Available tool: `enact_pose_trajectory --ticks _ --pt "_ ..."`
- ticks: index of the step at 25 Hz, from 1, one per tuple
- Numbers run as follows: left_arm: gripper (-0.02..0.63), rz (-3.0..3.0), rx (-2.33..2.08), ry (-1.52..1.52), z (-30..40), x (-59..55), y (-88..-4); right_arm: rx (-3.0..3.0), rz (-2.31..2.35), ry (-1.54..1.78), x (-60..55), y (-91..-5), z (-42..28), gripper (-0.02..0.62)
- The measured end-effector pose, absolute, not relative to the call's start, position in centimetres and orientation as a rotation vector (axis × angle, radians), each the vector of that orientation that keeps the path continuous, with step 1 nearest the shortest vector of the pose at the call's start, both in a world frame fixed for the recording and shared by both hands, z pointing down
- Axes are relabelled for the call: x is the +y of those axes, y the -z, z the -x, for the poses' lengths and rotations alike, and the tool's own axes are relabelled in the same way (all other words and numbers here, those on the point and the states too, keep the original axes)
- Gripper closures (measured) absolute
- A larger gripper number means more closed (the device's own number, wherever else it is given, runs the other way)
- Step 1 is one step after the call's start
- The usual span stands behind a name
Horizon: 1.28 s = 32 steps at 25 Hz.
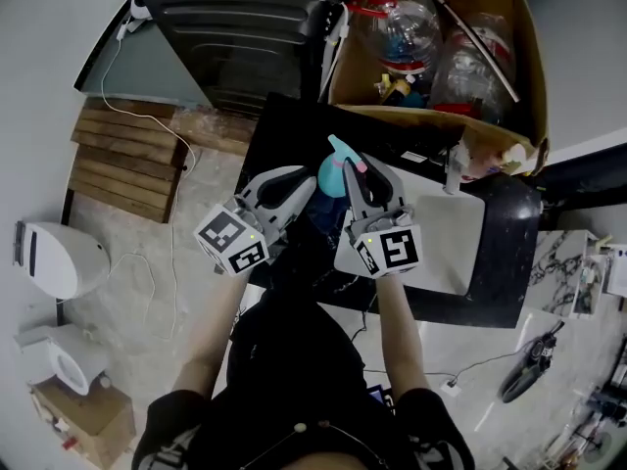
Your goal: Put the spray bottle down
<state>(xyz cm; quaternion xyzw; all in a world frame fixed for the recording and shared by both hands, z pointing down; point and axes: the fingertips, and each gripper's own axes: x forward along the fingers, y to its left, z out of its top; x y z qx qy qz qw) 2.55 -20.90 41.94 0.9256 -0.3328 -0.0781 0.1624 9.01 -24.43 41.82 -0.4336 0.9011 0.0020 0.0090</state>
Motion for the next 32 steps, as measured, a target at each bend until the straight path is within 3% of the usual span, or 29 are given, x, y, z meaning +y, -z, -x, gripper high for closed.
enact_pose_trajectory --ticks 8,32 --pt "0.500 -2.583 -0.849 0.246 -3.1 -26.6 -43.5 2.842 1.333 0.016 -28.4 -45.1 -6.8 0.526" --pt "0.494 -2.427 -0.667 0.297 -2.4 -32.4 -46.4 2.800 1.418 0.032 -29.5 -46.5 -6.2 0.523"
